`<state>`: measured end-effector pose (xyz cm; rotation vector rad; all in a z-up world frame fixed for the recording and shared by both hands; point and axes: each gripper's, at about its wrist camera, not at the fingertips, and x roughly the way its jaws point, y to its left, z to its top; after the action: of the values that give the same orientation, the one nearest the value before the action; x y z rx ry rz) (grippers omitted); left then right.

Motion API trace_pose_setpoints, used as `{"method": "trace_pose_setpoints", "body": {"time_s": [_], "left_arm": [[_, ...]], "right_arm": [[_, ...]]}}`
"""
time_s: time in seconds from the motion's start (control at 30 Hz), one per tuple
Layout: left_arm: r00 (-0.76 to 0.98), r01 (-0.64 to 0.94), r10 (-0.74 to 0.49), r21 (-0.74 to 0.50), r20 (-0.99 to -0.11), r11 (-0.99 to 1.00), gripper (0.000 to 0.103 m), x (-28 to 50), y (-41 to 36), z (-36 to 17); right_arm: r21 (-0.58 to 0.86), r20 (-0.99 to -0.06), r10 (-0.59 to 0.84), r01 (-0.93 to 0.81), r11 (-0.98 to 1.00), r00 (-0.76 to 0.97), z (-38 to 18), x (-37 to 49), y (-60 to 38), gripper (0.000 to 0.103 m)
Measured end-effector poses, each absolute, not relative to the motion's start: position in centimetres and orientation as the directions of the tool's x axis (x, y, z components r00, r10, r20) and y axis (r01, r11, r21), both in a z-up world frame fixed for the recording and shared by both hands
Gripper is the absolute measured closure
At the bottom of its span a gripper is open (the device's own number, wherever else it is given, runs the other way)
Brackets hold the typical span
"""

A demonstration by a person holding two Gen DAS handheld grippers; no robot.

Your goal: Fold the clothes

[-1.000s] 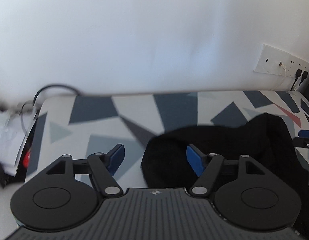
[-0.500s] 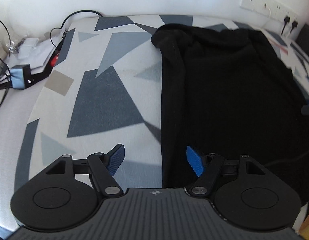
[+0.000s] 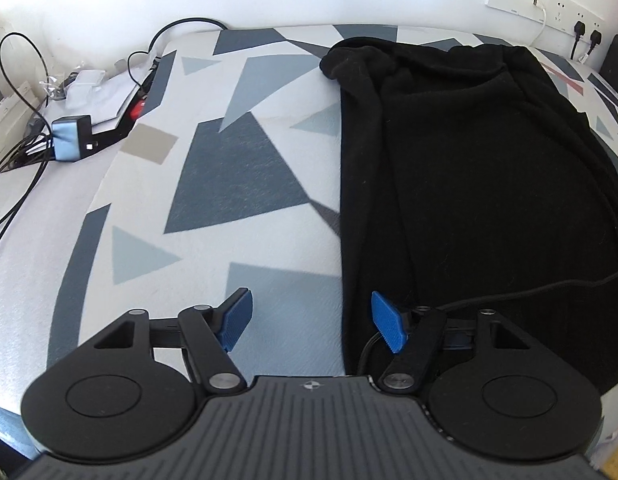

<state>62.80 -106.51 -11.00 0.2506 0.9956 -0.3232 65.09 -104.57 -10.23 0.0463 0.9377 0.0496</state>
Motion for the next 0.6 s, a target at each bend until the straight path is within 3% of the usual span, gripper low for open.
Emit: {"method": "trace_pose_setpoints", "body": {"time_s": [0.2,0.43,0.6], "left_arm": [[0.499,0.389,-0.128,0.089,-0.857,0.917,0.035,62.1,-105.7,-10.9],[0.433,0.331,-0.198,-0.049,-0.879,0.942,0.036,62.3,-104.8,-11.0],[0.448,0.363,-0.227,-0.056,-0.865,0.93,0.061,61.3,-105.3,-10.8]], "right_arm": [[0.021,-0.789,0.104,-0.143,0.99,0.606,-10.7,63.4,-101.8,0.072],[0.031,-0.783,0.145,-0.194,0.98,0.605,-9.9,62.8,-99.6,0.073],[0.084,-0.789,0.189,-0.204,0.976,0.584,-9.4,62.9,-99.9,0.072]]}}
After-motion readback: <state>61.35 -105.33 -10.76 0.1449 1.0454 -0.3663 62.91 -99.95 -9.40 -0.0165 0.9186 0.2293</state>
